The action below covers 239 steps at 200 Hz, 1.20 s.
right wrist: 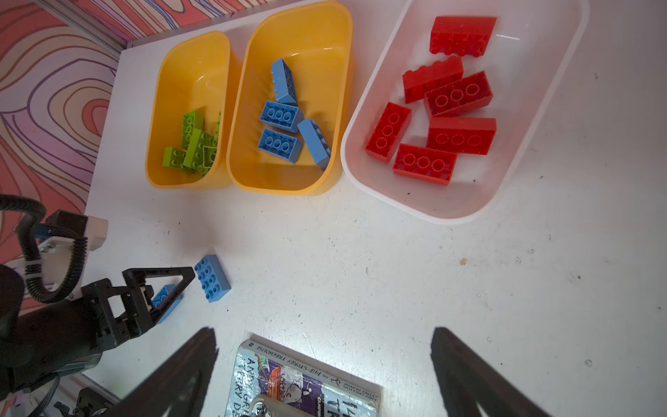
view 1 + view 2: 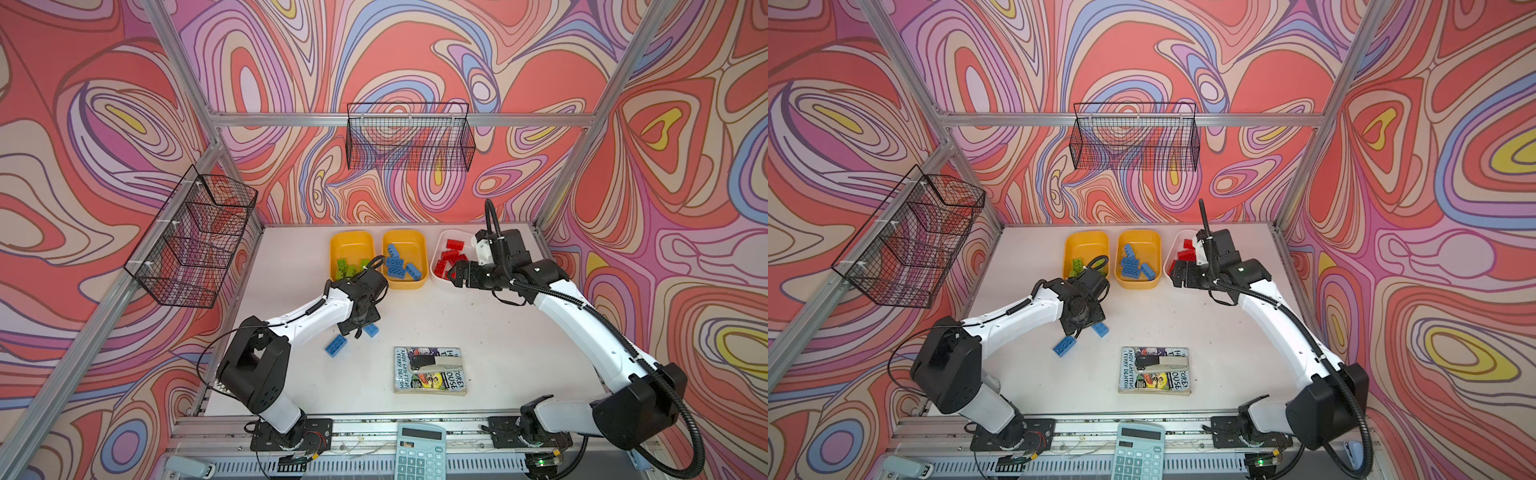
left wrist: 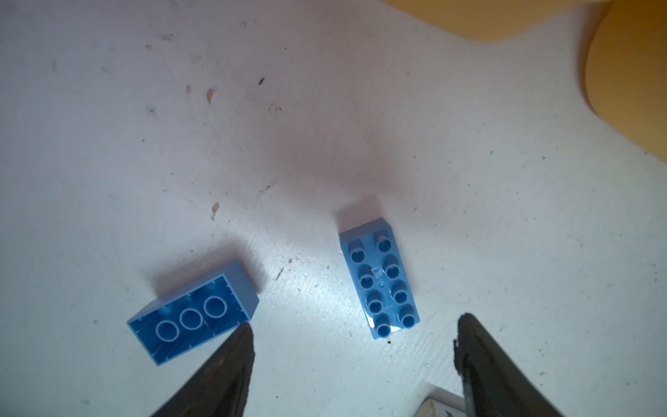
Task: Sort the legos into containers by color
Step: 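Lower the left gripper and grasp another blue brick near the book, then carry the blue brick into the yellow bin of blue bricks and release it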
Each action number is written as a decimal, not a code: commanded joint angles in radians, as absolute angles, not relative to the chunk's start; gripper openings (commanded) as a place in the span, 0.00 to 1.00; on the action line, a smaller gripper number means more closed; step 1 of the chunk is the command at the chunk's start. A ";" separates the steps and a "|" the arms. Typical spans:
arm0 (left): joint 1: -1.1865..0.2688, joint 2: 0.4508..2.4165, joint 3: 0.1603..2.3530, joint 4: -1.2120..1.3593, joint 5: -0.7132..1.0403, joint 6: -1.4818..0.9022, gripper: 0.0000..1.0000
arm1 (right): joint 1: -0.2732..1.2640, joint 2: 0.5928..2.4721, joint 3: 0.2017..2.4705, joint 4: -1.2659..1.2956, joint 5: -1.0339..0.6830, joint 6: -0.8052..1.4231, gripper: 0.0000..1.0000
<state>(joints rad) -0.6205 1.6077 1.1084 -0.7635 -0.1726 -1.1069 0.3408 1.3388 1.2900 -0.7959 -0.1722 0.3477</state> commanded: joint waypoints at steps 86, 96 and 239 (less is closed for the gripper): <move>-0.618 1.804 1.156 -0.713 -0.151 -1.219 0.66 | 0.336 1.188 1.236 -0.881 -0.121 0.314 0.98; -0.619 1.810 1.154 -0.719 -0.156 -1.223 0.61 | 0.336 1.184 1.230 -0.879 -0.119 0.319 0.98; -0.620 1.887 1.280 -0.820 -0.144 -1.092 0.24 | 0.336 1.287 1.270 -0.835 -0.139 0.322 0.98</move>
<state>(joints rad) -0.6205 1.8648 1.2072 -0.7242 -0.1154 -1.1500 0.3408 1.2697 1.2369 -0.8490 -0.1390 0.3264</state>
